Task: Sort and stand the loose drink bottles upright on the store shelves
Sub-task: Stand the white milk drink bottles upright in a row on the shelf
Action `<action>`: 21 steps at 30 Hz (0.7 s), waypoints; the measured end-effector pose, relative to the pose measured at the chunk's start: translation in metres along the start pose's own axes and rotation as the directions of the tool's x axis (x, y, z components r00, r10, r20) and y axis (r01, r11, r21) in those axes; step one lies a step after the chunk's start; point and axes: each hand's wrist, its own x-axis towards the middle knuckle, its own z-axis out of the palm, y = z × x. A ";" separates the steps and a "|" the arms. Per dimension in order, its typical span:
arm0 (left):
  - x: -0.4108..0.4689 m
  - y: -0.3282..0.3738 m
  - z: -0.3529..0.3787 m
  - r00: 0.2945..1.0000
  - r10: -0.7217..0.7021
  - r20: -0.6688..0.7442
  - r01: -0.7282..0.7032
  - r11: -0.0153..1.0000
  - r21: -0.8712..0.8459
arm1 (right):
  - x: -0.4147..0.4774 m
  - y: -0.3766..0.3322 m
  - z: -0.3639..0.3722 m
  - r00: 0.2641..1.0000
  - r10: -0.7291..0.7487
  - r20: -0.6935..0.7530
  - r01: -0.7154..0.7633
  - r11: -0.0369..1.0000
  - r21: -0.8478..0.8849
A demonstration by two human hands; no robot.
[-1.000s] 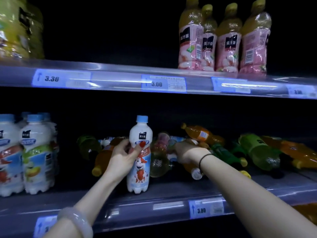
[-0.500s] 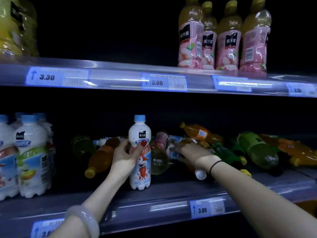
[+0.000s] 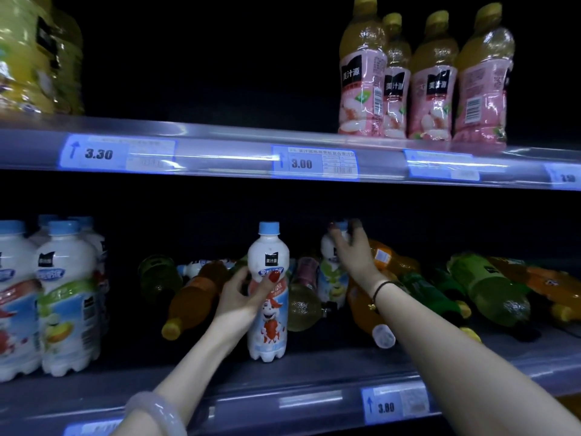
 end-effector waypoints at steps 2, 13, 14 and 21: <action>0.001 0.001 -0.002 0.999 -0.020 0.029 0.020 1.000 -0.010 | -0.003 0.008 0.004 0.994 0.039 0.100 -0.042 0.999 0.027; -0.015 0.019 -0.004 0.999 0.032 0.006 -0.031 0.996 -0.086 | -0.049 0.002 -0.007 0.947 -0.323 -0.004 0.323 0.946 0.018; -0.019 0.023 -0.005 0.998 0.067 -0.010 -0.067 0.993 -0.092 | -0.052 -0.012 -0.008 0.931 -0.362 -0.034 0.364 0.929 0.071; -0.044 0.067 -0.058 0.980 0.184 -0.068 -0.192 0.972 -0.134 | -0.101 -0.081 0.019 0.971 -0.236 -0.039 0.227 0.858 0.460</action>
